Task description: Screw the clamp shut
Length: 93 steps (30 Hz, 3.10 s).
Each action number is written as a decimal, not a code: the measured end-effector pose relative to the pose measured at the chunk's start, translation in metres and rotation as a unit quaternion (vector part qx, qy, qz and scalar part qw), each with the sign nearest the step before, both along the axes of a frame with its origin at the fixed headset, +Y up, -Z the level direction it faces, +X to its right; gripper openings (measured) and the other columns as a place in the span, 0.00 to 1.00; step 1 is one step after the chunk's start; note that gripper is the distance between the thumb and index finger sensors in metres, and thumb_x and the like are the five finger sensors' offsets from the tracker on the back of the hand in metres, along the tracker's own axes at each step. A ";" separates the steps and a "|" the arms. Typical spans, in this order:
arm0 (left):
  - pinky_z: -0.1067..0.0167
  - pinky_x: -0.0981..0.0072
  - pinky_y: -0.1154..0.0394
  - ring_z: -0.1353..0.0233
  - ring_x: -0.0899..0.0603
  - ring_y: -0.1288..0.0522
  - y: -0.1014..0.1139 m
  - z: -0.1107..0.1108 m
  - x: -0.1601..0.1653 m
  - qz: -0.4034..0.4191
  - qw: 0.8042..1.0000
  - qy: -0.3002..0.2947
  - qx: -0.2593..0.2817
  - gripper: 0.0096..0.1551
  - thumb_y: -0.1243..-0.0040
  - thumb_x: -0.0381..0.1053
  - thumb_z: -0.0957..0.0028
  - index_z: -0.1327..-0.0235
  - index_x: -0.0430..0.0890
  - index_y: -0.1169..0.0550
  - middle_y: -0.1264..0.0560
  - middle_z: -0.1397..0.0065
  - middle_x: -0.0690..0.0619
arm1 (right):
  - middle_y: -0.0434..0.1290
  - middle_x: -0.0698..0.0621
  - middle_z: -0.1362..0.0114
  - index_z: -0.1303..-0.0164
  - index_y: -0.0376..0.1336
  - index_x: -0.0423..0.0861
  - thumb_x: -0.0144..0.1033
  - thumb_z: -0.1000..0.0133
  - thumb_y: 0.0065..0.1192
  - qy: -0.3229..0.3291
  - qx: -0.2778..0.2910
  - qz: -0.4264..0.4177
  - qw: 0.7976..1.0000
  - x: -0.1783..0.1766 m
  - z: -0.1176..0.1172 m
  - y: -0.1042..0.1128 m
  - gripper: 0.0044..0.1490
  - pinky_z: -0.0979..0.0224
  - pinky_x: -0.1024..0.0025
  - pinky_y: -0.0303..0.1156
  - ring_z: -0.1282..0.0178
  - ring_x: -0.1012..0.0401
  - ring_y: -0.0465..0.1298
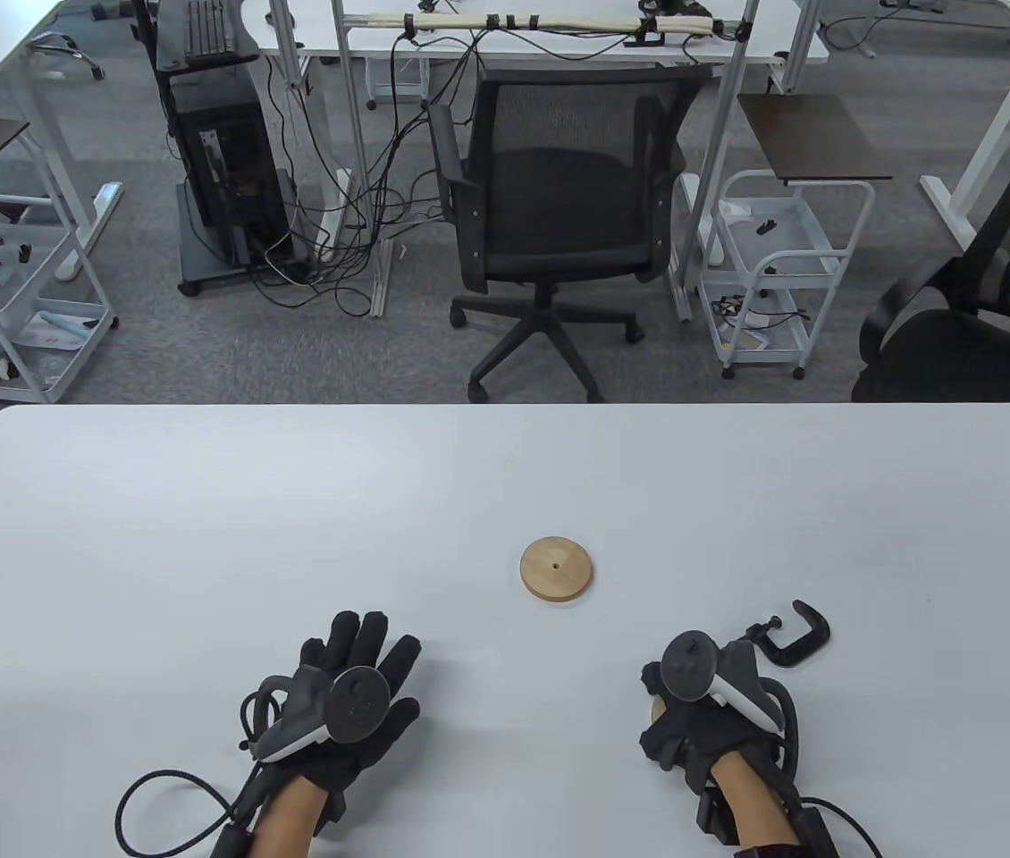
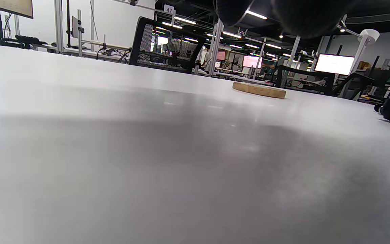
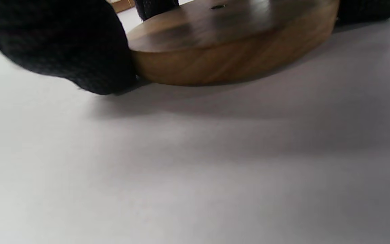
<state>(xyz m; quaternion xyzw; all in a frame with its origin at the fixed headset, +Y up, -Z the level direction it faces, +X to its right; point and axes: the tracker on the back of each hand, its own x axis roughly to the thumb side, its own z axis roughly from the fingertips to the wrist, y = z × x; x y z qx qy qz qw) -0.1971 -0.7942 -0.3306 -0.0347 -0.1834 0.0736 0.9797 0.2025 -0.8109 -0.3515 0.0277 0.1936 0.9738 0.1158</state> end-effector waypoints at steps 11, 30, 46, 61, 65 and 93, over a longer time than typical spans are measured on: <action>0.30 0.21 0.51 0.16 0.29 0.62 0.001 0.001 0.002 0.014 1.000 -0.016 0.008 0.47 0.45 0.69 0.46 0.15 0.59 0.45 0.57 0.10 0.43 | 0.45 0.39 0.17 0.23 0.52 0.60 0.58 0.56 0.78 -0.025 0.179 -0.139 0.974 0.018 0.014 0.035 0.54 0.42 0.31 0.65 0.29 0.31 0.52; 0.29 0.21 0.51 0.15 0.28 0.61 0.048 -0.057 0.129 -0.023 0.995 -0.097 -0.006 0.51 0.41 0.71 0.49 0.15 0.59 0.46 0.56 0.09 0.42 | 0.45 0.39 0.17 0.23 0.51 0.60 0.59 0.55 0.77 -0.040 0.356 -0.293 0.886 0.049 0.042 0.068 0.54 0.41 0.32 0.66 0.28 0.32 0.53; 0.29 0.22 0.48 0.16 0.25 0.59 0.034 -0.148 0.186 -0.063 0.989 0.004 -0.132 0.52 0.39 0.71 0.49 0.15 0.61 0.47 0.57 0.10 0.39 | 0.44 0.39 0.17 0.22 0.50 0.60 0.60 0.54 0.77 -0.057 0.359 -0.349 0.864 0.060 0.042 0.071 0.54 0.41 0.32 0.66 0.28 0.32 0.52; 0.29 0.21 0.49 0.17 0.24 0.62 -0.015 -0.201 0.191 -0.063 0.968 0.049 -0.237 0.57 0.35 0.70 0.51 0.16 0.65 0.54 0.63 0.11 0.38 | 0.44 0.39 0.17 0.22 0.50 0.59 0.59 0.53 0.77 -0.046 0.350 -0.360 0.863 0.058 0.039 0.071 0.54 0.40 0.32 0.65 0.28 0.32 0.52; 0.28 0.22 0.49 0.16 0.26 0.61 -0.013 -0.205 0.195 -0.059 0.971 0.032 -0.231 0.56 0.34 0.68 0.50 0.16 0.62 0.52 0.63 0.10 0.42 | 0.44 0.39 0.17 0.22 0.50 0.59 0.59 0.53 0.77 -0.044 0.346 -0.354 0.868 0.057 0.038 0.070 0.54 0.40 0.32 0.65 0.28 0.32 0.52; 0.45 0.36 0.20 0.29 0.22 0.35 0.003 -0.180 0.203 -0.042 0.996 -0.043 -0.070 0.56 0.27 0.74 0.60 0.19 0.59 0.38 0.40 0.20 0.28 | 0.45 0.39 0.17 0.21 0.50 0.59 0.60 0.53 0.76 -0.026 0.334 -0.348 0.876 0.049 0.036 0.063 0.55 0.40 0.33 0.65 0.28 0.32 0.52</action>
